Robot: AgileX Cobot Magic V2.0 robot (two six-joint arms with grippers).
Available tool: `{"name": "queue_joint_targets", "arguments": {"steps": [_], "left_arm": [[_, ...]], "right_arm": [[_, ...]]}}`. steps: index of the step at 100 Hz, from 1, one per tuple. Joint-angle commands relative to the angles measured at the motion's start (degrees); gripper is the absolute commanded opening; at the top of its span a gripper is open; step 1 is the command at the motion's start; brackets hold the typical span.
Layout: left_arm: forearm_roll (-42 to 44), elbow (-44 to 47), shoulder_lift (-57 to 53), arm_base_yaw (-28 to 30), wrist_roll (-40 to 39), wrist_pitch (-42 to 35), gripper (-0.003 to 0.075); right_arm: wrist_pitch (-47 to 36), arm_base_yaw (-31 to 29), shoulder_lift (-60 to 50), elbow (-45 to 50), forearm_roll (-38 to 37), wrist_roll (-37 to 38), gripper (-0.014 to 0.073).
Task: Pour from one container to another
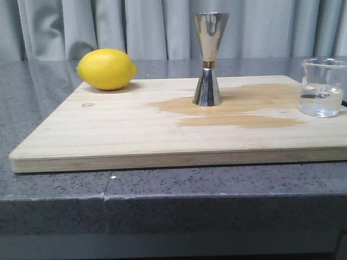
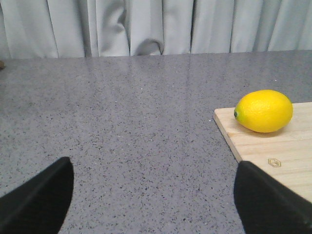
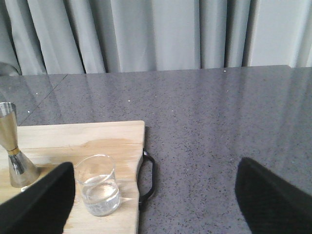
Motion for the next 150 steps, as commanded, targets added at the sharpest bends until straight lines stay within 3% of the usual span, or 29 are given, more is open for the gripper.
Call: {"name": "queue_joint_targets", "arguments": {"steps": [1, 25, 46, 58, 92, 107, 150], "left_arm": [[-1.08, -3.48, 2.42, 0.0, -0.43, -0.34, 0.0618], [-1.08, -13.77, 13.97, 0.0, 0.14, 16.87, 0.0618], [-5.17, -21.6, 24.77, 0.0, 4.16, 26.18, 0.0618], [-18.88, -22.67, 28.91, 0.0, 17.71, 26.58, 0.0618], [-65.83, -22.67, 39.28, 0.0, 65.35, 32.57, 0.0618], [-76.2, -22.67, 44.09, -1.58, 80.22, 33.96, 0.0618], [-100.56, -23.08, 62.43, -13.79, 115.21, 34.7, 0.0618]], "right_arm": [[-2.6, -0.22, 1.52, -3.01, 0.19, 0.07, 0.0603], [10.81, -0.22, 10.41, -11.0, 0.4, 0.07, 0.0603], [14.62, -0.22, 17.67, -13.95, 0.4, 0.07, 0.0603], [14.91, -0.12, 19.36, -13.95, 0.79, 0.07, 0.0603], [14.81, -0.12, 19.5, -13.95, 1.26, -0.14, 0.0603], [14.59, -0.12, 19.5, -13.95, 1.26, -0.14, 0.0603], [12.36, -0.12, 19.5, -13.95, 1.26, -0.14, 0.0603]]}}
